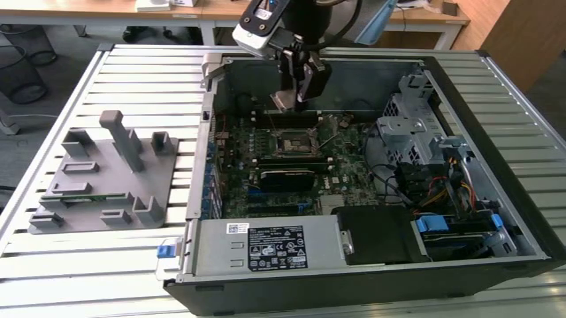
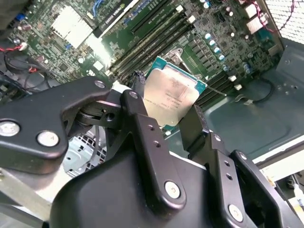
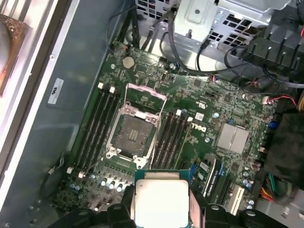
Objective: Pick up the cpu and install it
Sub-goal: 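Place the cpu into insertion slot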
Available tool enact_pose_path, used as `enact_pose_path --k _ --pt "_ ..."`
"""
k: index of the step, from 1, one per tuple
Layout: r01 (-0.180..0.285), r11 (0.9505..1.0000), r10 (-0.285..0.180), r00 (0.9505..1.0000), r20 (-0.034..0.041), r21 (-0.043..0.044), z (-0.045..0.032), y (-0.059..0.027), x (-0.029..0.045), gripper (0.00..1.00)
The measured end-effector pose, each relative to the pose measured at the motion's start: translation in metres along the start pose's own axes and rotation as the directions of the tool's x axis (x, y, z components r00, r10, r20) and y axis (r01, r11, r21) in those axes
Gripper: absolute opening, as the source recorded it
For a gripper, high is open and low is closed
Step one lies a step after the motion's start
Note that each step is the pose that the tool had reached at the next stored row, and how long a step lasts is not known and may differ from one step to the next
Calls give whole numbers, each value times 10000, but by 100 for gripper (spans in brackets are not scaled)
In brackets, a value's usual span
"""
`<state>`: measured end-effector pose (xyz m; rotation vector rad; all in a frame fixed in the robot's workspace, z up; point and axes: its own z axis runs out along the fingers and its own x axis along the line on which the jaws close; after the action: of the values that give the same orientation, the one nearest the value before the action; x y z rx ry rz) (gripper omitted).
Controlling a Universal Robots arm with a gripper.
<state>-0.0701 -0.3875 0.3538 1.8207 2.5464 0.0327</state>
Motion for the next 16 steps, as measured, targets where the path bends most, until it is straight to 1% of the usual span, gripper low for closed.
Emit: enact_pose_path --k 4,7,9,12,16 --pt "-42 10000 42 10000 0 -1 15 25 66 54" --pt "-238 9997 238 9997 4 -3 27 39 72 54" --pt "-449 9990 449 9990 11 -2 37 41 72 54" --pt "-834 9965 834 9965 19 -4 57 43 71 54" --pt "-1318 9913 1318 9913 30 -7 84 45 71 54"
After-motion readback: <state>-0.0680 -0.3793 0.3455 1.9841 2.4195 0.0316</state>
